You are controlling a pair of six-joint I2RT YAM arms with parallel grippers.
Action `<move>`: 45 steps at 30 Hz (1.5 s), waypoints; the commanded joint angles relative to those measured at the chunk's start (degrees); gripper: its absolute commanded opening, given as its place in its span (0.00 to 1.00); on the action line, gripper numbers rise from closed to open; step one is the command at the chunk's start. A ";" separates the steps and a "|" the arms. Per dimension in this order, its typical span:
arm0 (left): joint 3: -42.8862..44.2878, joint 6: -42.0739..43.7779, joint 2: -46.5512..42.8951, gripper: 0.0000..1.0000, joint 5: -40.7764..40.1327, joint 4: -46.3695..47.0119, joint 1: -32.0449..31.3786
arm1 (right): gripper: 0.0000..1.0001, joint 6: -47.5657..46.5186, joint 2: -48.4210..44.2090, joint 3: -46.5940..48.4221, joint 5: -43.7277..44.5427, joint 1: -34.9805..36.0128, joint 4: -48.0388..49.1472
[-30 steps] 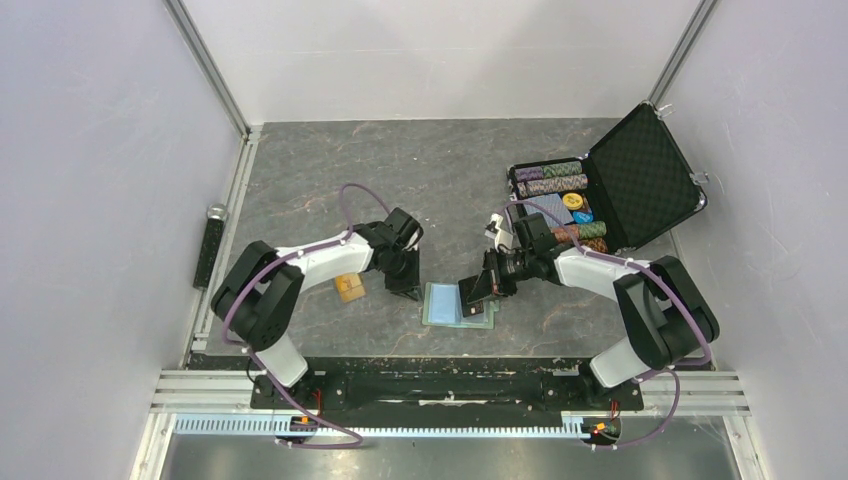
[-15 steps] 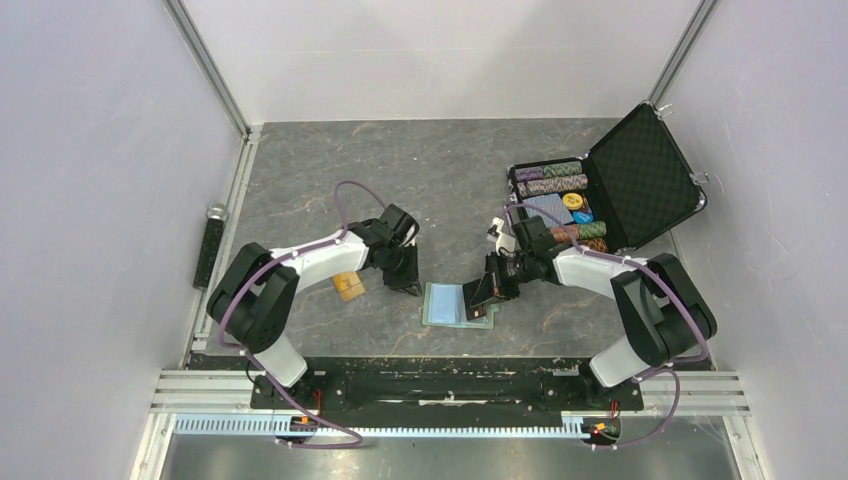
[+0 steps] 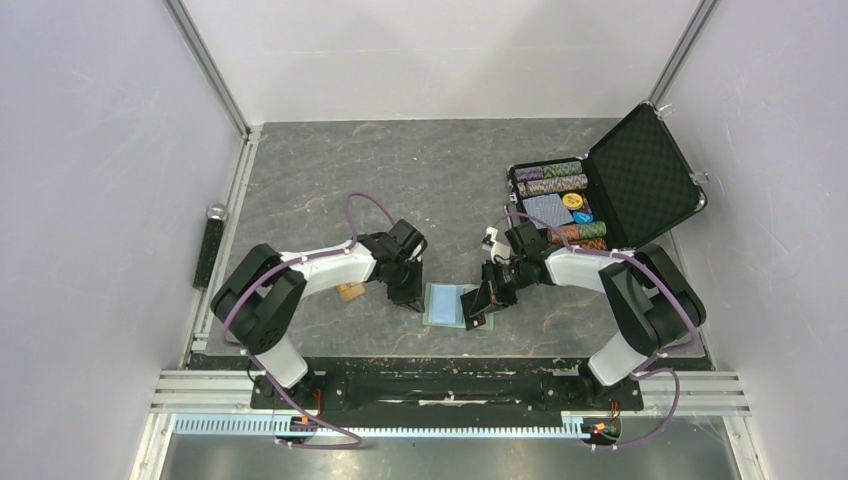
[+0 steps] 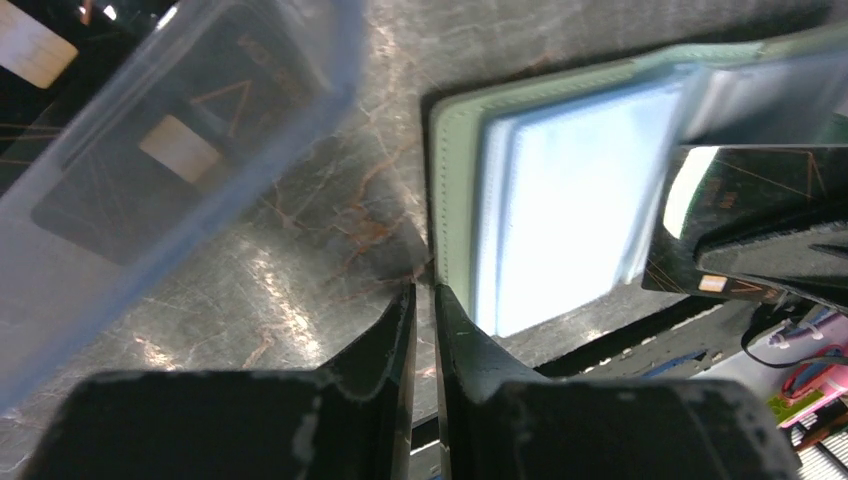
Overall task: Put the credit cards into the card holder
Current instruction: Insert the credit card into the card holder.
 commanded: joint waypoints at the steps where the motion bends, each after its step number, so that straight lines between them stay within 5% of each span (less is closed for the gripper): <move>1: 1.96 -0.90 1.92 0.17 -1.80 -0.30 -0.10 | 0.00 -1.48 1.67 1.79 -0.53 0.32 -0.72; 45: 3.03 0.41 4.21 0.13 -1.98 -1.80 -1.59 | 0.00 -3.34 10.61 11.53 -3.17 1.70 -3.65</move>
